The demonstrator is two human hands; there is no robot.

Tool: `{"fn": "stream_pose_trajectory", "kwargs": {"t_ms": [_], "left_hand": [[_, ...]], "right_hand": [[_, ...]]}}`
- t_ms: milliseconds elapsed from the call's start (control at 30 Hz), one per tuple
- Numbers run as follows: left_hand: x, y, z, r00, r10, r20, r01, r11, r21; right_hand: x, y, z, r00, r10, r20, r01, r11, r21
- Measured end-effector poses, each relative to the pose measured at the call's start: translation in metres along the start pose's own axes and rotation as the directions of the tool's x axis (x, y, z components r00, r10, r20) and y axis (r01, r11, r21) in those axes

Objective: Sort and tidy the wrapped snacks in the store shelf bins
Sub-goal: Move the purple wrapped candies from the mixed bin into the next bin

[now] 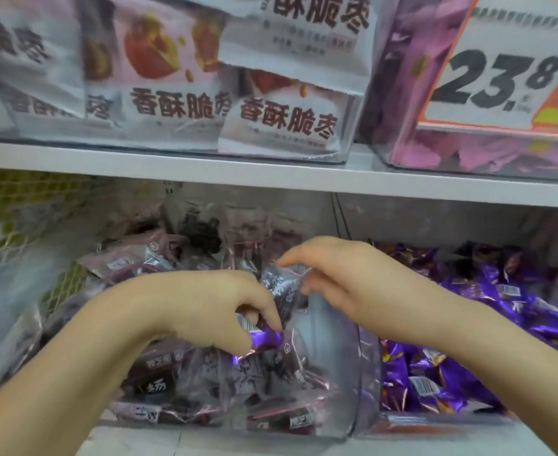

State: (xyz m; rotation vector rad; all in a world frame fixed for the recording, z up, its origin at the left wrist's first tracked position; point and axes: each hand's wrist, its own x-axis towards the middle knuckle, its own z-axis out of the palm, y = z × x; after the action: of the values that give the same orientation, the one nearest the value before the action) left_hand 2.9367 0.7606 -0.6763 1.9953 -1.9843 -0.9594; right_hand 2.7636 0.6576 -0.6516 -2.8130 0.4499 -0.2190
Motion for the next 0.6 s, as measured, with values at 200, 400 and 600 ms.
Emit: {"fn": "stream_pose_trajectory", "kwargs": {"t_ms": [200,400,600], "left_hand": [[-0.013,0.004,-0.013,1.000,0.007,-0.006,-0.007,0.999,-0.051],[-0.022,-0.001,-0.017,0.993,-0.081,-0.087,0.073,0.993,-0.094],[-0.005,0.008,-0.010,0.918,-0.136,-0.374,-0.133,0.781,-0.611]], "right_hand": [[-0.003,-0.007,0.001,0.996,0.067,0.051,-0.064,0.996,-0.060],[0.002,-0.008,0.002,0.990,0.068,0.120,-0.050,0.987,-0.152],[0.001,-0.013,0.001,0.997,0.079,-0.021,-0.069,0.952,0.299]]}}
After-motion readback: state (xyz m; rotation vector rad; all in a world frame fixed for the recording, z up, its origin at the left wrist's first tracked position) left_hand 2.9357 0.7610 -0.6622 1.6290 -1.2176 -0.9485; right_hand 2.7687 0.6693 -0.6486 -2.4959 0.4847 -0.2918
